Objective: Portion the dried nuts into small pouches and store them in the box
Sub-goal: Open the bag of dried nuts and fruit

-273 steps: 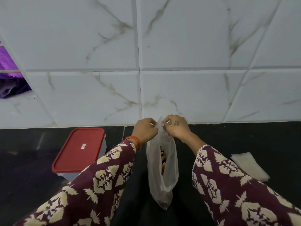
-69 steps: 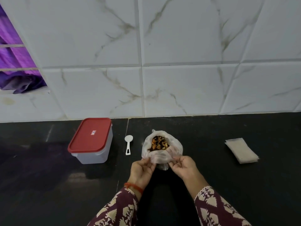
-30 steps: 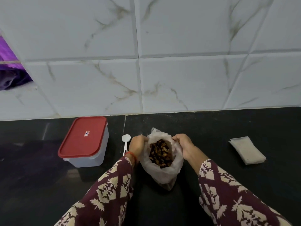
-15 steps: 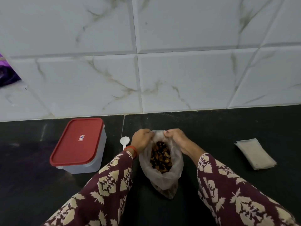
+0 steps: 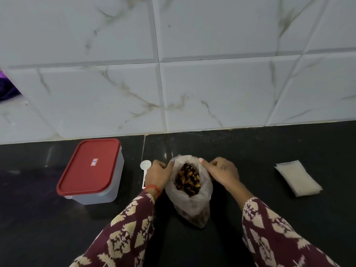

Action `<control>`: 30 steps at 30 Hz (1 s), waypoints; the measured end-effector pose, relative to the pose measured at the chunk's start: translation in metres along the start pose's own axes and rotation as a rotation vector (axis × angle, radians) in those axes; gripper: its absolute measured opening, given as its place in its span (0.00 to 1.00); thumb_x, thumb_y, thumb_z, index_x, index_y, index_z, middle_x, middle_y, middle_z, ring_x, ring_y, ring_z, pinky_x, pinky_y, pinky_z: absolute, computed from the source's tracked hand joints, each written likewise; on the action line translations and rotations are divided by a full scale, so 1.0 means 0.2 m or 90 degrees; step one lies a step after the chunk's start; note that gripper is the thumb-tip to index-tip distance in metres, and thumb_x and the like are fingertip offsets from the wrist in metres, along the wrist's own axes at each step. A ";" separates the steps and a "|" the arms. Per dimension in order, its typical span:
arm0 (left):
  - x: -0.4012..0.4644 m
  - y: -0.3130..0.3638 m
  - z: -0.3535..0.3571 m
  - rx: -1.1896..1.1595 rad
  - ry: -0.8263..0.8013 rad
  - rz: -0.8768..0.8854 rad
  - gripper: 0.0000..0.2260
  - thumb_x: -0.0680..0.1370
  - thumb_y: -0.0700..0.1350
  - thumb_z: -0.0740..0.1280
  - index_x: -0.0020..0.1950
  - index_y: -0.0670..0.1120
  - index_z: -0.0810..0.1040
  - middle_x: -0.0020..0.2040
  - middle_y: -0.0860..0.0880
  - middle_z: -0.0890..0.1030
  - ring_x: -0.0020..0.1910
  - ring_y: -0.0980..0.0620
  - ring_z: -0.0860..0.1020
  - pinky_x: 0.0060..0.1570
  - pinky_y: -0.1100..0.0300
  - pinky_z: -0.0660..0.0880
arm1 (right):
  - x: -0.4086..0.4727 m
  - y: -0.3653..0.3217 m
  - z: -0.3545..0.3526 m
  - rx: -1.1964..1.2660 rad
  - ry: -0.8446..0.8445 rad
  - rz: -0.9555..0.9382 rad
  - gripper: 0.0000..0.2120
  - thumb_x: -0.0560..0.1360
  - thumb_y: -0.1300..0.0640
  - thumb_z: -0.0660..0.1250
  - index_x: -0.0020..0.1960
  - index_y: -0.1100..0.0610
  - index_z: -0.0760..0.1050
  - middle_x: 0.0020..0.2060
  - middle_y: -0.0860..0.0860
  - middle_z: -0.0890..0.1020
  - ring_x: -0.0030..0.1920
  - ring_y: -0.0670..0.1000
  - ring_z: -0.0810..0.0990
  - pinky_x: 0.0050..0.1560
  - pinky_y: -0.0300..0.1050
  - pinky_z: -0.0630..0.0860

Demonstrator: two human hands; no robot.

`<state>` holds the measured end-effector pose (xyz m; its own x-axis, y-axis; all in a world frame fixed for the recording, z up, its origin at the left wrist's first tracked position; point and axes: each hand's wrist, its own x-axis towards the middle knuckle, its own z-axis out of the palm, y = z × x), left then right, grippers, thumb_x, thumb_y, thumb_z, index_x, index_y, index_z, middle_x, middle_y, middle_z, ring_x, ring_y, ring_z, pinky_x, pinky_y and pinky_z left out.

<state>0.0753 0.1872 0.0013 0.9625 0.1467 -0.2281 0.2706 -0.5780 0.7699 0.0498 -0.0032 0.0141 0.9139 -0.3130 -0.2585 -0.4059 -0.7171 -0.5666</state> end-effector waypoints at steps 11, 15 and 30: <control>-0.10 -0.07 0.05 -0.646 -0.155 -0.322 0.08 0.80 0.41 0.63 0.52 0.37 0.78 0.46 0.40 0.80 0.46 0.45 0.79 0.60 0.47 0.74 | -0.20 0.05 0.08 0.818 -0.207 0.361 0.11 0.79 0.62 0.61 0.58 0.64 0.76 0.49 0.61 0.81 0.51 0.59 0.80 0.47 0.56 0.77; -0.23 -0.07 -0.02 -0.344 -0.093 -0.177 0.13 0.77 0.53 0.66 0.44 0.43 0.79 0.47 0.43 0.81 0.51 0.43 0.80 0.56 0.47 0.77 | -0.28 0.03 -0.02 0.362 -0.063 0.181 0.16 0.78 0.45 0.61 0.49 0.58 0.78 0.43 0.54 0.82 0.44 0.52 0.81 0.43 0.47 0.80; -0.54 -0.16 -0.02 -0.756 -0.270 -0.304 0.11 0.80 0.31 0.56 0.56 0.40 0.75 0.50 0.40 0.79 0.47 0.45 0.78 0.37 0.54 0.81 | -0.54 0.12 0.07 0.948 -0.201 0.310 0.11 0.76 0.74 0.55 0.52 0.64 0.72 0.43 0.63 0.78 0.38 0.59 0.82 0.34 0.51 0.82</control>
<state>-0.0371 0.1920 0.0041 0.7488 -0.2458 -0.6156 0.6356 0.5296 0.5617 -0.0585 0.0222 0.0184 0.7396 -0.0489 -0.6712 -0.4633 0.6864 -0.5605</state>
